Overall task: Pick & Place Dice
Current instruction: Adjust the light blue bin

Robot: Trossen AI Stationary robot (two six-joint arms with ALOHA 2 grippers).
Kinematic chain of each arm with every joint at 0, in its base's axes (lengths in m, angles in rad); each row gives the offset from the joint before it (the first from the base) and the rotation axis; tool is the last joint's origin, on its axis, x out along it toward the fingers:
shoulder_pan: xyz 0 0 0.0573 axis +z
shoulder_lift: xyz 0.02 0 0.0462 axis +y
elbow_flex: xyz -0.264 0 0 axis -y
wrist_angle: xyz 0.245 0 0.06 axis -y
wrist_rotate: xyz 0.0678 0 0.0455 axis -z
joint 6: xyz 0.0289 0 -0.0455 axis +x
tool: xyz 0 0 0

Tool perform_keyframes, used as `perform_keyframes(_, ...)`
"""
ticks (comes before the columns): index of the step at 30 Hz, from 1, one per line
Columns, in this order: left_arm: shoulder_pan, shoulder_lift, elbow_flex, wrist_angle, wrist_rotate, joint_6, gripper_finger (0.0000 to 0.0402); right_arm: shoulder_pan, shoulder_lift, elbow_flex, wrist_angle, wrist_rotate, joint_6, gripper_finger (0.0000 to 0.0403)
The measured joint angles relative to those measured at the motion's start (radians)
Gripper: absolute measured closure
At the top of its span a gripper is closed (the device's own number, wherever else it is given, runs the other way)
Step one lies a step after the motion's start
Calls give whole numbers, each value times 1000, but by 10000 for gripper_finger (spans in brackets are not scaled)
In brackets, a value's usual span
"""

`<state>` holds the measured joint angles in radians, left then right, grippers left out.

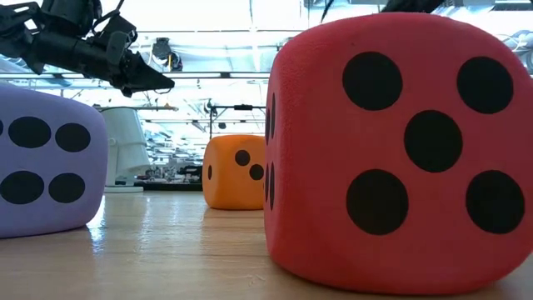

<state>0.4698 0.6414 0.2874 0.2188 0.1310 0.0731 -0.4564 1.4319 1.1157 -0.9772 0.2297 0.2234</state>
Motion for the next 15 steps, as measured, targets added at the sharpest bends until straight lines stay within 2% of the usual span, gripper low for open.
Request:
perform_keyframes(4, 0, 0, 0, -1, 0, 0, 381, -27, 29, -62, 43, -2, -4, 403)
perform_keyframes(9, 0, 0, 0, -1, 0, 1, 381, -42, 36, -143, 216, -127, -54, 403)
perform_keyframes(15, 0, 0, 0, 0, 0, 1, 380, -13, 36, -166, 274, -130, -66, 403)
